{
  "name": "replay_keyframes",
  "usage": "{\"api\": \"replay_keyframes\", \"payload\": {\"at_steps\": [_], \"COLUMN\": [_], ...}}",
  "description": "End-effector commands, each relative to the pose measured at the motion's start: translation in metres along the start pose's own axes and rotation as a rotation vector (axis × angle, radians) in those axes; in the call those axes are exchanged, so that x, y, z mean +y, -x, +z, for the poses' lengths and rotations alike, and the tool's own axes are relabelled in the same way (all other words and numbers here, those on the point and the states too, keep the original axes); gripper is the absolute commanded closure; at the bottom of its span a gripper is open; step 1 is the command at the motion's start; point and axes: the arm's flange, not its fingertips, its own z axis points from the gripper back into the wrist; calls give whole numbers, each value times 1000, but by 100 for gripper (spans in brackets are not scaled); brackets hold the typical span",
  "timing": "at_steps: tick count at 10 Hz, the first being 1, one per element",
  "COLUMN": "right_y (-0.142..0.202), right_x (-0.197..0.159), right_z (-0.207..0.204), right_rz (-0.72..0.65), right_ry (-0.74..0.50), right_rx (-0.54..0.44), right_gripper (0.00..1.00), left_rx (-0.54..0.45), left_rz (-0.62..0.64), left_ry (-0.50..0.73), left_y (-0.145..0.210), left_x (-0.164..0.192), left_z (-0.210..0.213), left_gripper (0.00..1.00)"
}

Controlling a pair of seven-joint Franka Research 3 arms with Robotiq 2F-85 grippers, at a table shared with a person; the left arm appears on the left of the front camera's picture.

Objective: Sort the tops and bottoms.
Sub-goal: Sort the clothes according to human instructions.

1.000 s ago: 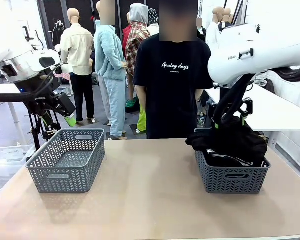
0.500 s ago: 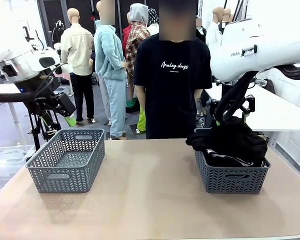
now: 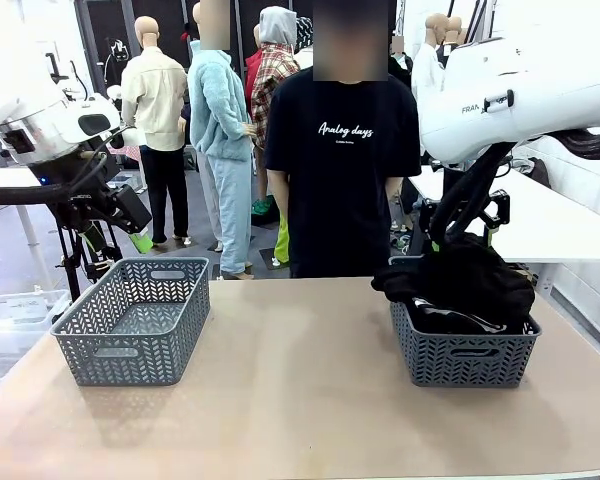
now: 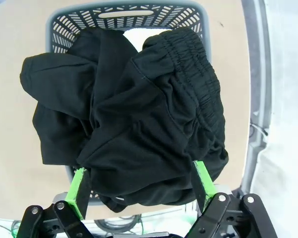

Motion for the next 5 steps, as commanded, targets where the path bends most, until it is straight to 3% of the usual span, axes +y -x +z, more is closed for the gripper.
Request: {"api": "replay_keyframes", "payload": {"at_steps": [1, 5], "right_y": [0, 0], "right_x": [0, 0], "right_z": [-1, -1], "right_rz": [5, 5], "right_ry": [3, 3], "right_rx": [1, 1], "right_gripper": [0, 0], "left_rx": [-2, -2], "left_rz": [-12, -12], "left_ry": [9, 9], "left_y": [1, 1], "left_x": [3, 3], "left_z": [1, 1], "left_gripper": [0, 0]}}
